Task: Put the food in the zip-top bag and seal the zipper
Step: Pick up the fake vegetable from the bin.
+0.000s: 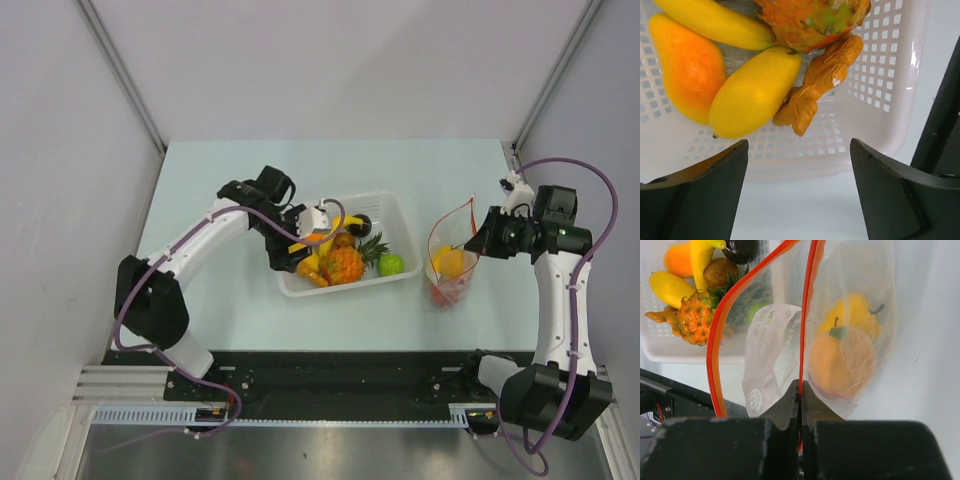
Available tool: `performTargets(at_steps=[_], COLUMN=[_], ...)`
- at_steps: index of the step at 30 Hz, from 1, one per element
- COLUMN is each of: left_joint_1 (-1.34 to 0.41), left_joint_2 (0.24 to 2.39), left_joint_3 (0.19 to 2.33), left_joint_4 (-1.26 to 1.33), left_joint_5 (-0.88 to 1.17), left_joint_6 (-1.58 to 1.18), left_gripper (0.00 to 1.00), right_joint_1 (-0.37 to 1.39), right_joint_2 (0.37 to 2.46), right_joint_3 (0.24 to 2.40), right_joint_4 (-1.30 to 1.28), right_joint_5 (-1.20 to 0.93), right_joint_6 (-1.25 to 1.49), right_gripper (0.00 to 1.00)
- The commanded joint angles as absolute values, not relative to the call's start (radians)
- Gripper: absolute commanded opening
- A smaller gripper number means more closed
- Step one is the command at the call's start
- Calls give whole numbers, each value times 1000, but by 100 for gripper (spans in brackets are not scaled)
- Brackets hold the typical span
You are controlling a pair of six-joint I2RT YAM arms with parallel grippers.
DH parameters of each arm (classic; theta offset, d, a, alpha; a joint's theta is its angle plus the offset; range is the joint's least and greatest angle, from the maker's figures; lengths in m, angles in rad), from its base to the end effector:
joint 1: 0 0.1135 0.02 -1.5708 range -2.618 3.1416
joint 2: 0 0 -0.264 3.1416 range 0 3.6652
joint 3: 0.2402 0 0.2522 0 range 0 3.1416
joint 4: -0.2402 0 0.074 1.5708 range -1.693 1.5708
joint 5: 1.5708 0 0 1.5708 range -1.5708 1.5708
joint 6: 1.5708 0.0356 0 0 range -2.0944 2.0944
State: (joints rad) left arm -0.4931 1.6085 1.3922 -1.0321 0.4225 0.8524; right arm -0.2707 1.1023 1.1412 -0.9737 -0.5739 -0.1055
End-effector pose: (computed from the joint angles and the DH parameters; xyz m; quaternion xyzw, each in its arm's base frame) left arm 0.2713 -0.1624 0.2824 0.6277 0.7338 -0.1756 0.1914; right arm 0.2027 -0.0362 0.3349 -0.0130 0.9152 0.2080 0.3449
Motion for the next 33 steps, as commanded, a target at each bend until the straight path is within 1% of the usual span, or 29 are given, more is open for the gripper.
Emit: performTargets(at_steps=[1, 5, 8, 9, 11, 12, 14, 15, 18, 22, 25, 26, 27, 29, 30, 31, 32, 33], left_joint_1=[-541, -574, -589, -589, -591, -591, -591, -589, -591, -591, -592, -594, -603, -623, -652, -670, -704, -721], left_joint_2=[1623, 1623, 1620, 1614, 1606, 1591, 1571, 1551, 1531, 1487, 1479, 1489, 1500, 1564, 1601, 1636, 1728, 1774], left_joint_3=[1362, 1301, 1273, 1272, 1269, 1269, 1269, 1270, 1324, 1436, 1534, 1598, 1636, 1787, 1848, 1994, 2078, 2162], left_joint_4=[-960, -885, -859, -858, -851, -850, -851, -853, -908, -988, -1048, -1072, -1081, -1085, -1081, -1078, -1104, -1123], left_joint_5=[410, 371, 354, 351, 342, 336, 336, 334, 336, 363, 391, 399, 406, 422, 419, 414, 419, 425], left_joint_6=[977, 1005, 1035, 1051, 1066, 1081, 1103, 1123, 1153, 1184, 1190, 1178, 1116, 1004, 835, 736, 545, 450], left_gripper=[84, 77, 66, 54, 42, 32, 25, 19, 10, 2, 0, 0, 0, 0, 0, 0, 0, 0], right_joint_1=[-275, -275, -275, -275, -275, -275, -275, -275, -275, -275, -275, -275, -275, -275, -275, -275, -275, -275], right_joint_2=[1088, 1081, 1077, 1077, 1078, 1078, 1081, 1081, 1085, 1089, 1091, 1091, 1089, 1091, 1089, 1086, 1085, 1085], right_joint_3=[1150, 1158, 1158, 1158, 1157, 1155, 1152, 1151, 1149, 1146, 1146, 1144, 1143, 1138, 1138, 1138, 1137, 1137], right_joint_4=[-957, -963, -965, -965, -963, -962, -960, -957, -951, -943, -936, -933, -927, -914, -911, -907, -902, -899], right_joint_5=[-583, -578, -580, -580, -580, -583, -586, -591, -594, -601, -607, -610, -617, -623, -629, -637, -646, -653], right_joint_6=[-107, -107, -104, -103, -103, -101, -98, -97, -97, -92, -81, -77, -74, -57, -49, -35, -29, -25], right_gripper=[0, 0, 0, 0, 0, 0, 0, 0, 0, 0, 0, 0, 0, 0, 0, 0, 0, 0])
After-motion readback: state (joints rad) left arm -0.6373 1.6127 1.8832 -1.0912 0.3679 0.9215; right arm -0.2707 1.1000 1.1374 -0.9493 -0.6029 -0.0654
